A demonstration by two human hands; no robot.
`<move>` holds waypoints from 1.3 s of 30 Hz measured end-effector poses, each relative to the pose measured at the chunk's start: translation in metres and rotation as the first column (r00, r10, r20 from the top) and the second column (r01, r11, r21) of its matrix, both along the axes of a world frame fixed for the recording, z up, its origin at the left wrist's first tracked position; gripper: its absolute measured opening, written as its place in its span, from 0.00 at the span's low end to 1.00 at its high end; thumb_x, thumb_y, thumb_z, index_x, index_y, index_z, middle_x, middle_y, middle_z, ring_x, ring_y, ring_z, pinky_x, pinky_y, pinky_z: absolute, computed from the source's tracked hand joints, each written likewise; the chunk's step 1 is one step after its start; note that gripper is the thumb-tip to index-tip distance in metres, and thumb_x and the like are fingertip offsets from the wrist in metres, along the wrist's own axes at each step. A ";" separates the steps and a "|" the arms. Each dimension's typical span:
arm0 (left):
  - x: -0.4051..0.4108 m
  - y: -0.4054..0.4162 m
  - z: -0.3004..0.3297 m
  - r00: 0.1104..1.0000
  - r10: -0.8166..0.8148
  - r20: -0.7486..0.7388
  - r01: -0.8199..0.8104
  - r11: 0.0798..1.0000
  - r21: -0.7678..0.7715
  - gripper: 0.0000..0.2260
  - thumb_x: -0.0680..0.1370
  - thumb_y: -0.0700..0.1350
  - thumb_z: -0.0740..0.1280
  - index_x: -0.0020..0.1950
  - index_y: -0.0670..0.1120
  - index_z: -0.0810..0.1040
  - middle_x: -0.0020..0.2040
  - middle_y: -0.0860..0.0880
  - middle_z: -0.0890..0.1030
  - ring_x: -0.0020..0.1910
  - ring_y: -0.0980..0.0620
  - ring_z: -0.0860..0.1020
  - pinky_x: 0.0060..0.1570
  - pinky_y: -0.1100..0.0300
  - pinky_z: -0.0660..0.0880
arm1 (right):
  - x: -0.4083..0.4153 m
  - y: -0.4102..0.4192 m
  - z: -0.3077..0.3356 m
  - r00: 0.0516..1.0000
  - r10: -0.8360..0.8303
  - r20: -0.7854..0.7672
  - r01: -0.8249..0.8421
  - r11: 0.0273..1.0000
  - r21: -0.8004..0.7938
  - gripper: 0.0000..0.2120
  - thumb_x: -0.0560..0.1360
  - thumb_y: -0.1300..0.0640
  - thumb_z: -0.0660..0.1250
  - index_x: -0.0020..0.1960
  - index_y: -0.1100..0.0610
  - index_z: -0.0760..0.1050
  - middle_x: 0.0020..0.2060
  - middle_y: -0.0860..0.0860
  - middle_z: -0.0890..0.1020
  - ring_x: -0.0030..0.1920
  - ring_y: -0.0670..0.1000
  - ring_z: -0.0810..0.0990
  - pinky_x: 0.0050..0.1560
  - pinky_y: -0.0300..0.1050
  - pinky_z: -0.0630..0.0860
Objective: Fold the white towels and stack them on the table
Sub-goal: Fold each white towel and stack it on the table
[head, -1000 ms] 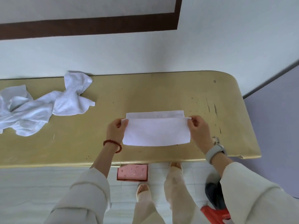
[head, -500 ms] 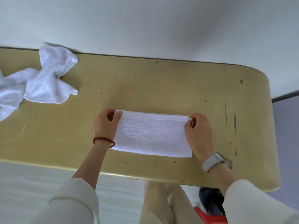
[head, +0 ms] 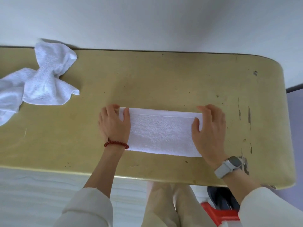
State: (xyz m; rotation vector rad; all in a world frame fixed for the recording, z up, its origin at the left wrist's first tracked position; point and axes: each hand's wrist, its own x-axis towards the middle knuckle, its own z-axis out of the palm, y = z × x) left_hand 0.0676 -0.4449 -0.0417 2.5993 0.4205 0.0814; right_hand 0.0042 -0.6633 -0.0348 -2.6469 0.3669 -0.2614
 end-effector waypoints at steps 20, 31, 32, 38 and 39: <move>0.021 0.011 -0.023 0.729 -0.616 0.297 0.556 0.787 0.268 0.07 0.74 0.45 0.65 0.41 0.48 0.82 0.40 0.53 0.81 0.49 0.52 0.70 0.54 0.56 0.62 | 0.045 0.059 -0.025 0.934 0.356 0.035 -0.345 0.923 -0.169 0.09 0.73 0.57 0.57 0.41 0.56 0.75 0.39 0.50 0.78 0.39 0.53 0.75 0.43 0.47 0.69; 0.026 0.009 -0.021 0.710 -0.661 0.241 0.616 0.750 0.241 0.08 0.74 0.43 0.61 0.40 0.47 0.79 0.40 0.52 0.80 0.48 0.53 0.70 0.55 0.57 0.61 | 0.047 0.061 -0.031 0.943 0.325 0.075 -0.309 0.936 -0.171 0.10 0.75 0.59 0.56 0.39 0.57 0.74 0.36 0.50 0.77 0.37 0.53 0.74 0.43 0.45 0.65; 0.027 0.008 -0.020 0.718 -0.655 0.235 0.612 0.755 0.236 0.08 0.74 0.43 0.60 0.40 0.46 0.79 0.39 0.52 0.80 0.47 0.53 0.69 0.54 0.58 0.61 | 0.048 0.061 -0.030 0.946 0.318 0.065 -0.304 0.938 -0.168 0.10 0.74 0.58 0.55 0.39 0.56 0.74 0.36 0.50 0.77 0.37 0.52 0.74 0.43 0.46 0.67; 0.030 0.000 -0.014 0.788 -0.604 0.118 0.578 0.792 0.196 0.07 0.73 0.41 0.62 0.39 0.48 0.80 0.38 0.52 0.80 0.46 0.50 0.74 0.52 0.58 0.63 | 0.054 0.065 -0.027 0.963 0.269 0.034 -0.262 0.956 -0.128 0.04 0.71 0.63 0.62 0.41 0.56 0.74 0.35 0.49 0.78 0.37 0.53 0.75 0.42 0.48 0.70; 0.030 -0.002 -0.012 0.809 -0.581 0.094 0.560 0.809 0.178 0.06 0.72 0.40 0.65 0.40 0.48 0.81 0.40 0.52 0.80 0.46 0.48 0.75 0.52 0.57 0.63 | 0.054 0.065 -0.027 0.961 0.275 0.030 -0.268 0.954 -0.131 0.04 0.71 0.63 0.62 0.40 0.56 0.74 0.34 0.49 0.77 0.37 0.53 0.75 0.42 0.48 0.70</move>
